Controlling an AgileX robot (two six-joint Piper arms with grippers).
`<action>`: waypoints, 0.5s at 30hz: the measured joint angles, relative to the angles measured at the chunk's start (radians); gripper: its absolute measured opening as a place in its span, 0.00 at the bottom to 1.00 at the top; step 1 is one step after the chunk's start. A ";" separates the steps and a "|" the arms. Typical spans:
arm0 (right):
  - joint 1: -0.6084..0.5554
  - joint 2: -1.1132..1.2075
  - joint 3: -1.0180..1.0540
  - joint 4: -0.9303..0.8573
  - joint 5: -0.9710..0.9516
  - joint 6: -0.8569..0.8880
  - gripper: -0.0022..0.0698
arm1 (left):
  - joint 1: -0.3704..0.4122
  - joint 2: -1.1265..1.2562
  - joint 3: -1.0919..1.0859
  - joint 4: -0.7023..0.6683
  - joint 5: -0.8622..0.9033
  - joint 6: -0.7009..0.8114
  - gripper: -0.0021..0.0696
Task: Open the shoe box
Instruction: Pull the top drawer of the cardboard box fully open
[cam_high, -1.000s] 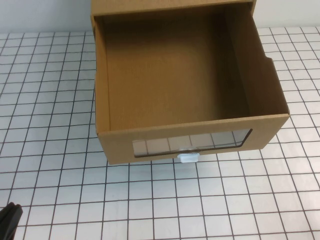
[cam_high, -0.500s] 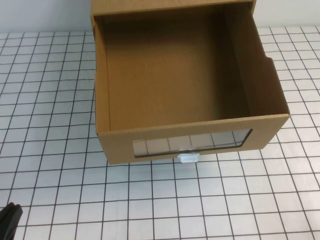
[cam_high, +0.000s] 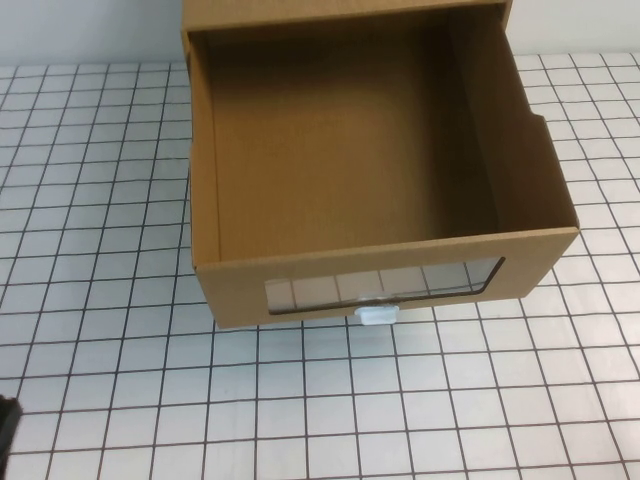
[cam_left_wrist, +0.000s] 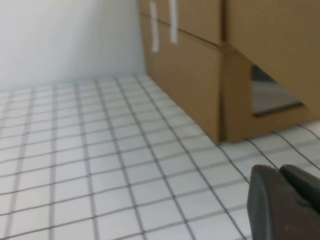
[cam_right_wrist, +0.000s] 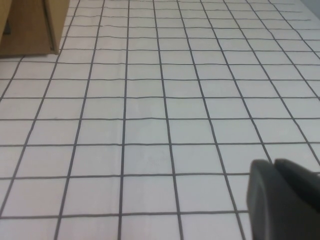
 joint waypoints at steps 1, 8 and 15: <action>0.000 0.000 0.000 0.000 0.000 0.000 0.01 | 0.021 -0.015 0.000 0.032 -0.001 -0.039 0.03; 0.000 -0.004 0.000 0.000 0.002 -0.002 0.01 | 0.169 -0.041 0.000 0.097 0.077 -0.150 0.03; 0.000 -0.004 0.000 0.000 0.004 -0.002 0.01 | 0.203 -0.041 0.000 0.115 0.246 -0.157 0.03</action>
